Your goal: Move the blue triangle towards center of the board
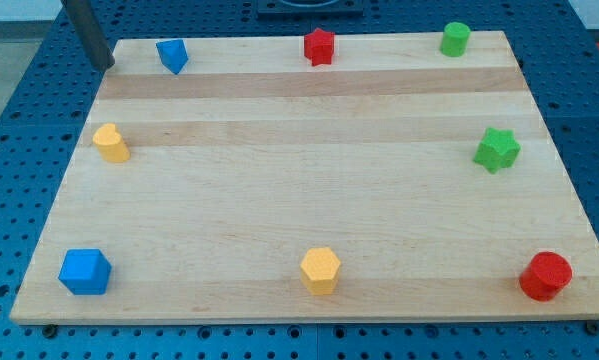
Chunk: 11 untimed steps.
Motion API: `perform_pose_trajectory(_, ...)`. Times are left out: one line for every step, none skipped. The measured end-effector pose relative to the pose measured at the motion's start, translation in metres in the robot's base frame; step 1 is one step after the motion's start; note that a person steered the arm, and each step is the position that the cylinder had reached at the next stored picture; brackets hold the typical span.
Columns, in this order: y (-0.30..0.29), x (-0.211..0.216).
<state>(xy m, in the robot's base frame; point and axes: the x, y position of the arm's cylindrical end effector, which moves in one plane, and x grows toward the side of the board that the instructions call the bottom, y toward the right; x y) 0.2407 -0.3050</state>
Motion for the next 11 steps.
perform_pose_trajectory(0.0,-0.023)
perform_pose_trajectory(0.0,-0.038)
perform_pose_trajectory(0.001,-0.046)
perform_pose_trajectory(0.026,-0.03)
perform_pose_trajectory(0.064,-0.004)
perform_pose_trajectory(0.107,-0.002)
perform_pose_trajectory(0.113,-0.003)
perform_pose_trajectory(0.087,-0.021)
perform_pose_trajectory(0.108,-0.031)
perform_pose_trajectory(0.15,-0.023)
perform_pose_trajectory(0.176,0.022)
